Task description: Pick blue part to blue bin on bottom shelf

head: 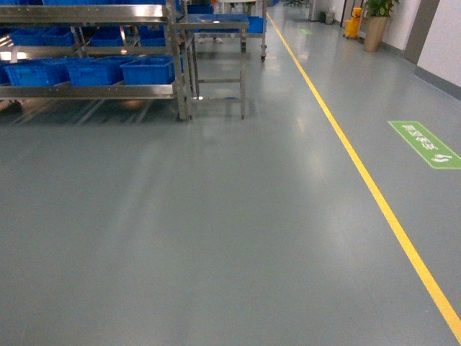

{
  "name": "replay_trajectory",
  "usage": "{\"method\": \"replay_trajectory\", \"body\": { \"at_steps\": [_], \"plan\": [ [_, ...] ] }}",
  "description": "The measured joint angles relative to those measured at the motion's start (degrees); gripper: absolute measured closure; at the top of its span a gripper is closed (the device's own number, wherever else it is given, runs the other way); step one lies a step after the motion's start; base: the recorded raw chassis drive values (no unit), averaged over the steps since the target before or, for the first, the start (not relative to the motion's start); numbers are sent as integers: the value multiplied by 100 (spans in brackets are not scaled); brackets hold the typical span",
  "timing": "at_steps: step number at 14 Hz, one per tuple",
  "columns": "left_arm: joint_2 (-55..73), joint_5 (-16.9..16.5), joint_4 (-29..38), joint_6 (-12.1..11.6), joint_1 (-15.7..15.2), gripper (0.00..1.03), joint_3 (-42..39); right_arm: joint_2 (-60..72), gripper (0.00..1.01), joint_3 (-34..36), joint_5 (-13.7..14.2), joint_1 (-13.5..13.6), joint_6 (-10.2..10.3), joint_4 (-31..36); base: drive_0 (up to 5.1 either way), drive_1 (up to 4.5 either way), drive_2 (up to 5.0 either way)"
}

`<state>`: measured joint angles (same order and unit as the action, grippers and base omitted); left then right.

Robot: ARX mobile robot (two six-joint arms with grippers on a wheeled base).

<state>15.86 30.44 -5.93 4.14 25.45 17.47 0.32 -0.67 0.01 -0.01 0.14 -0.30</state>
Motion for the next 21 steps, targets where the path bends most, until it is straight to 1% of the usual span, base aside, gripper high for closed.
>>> {"method": "replay_trajectory", "body": {
  "at_steps": [21],
  "plan": [
    [-9, 2, 31, 0, 0, 60, 4, 0, 3, 0, 0, 0, 0, -13, 2, 408, -404]
  ]
}}
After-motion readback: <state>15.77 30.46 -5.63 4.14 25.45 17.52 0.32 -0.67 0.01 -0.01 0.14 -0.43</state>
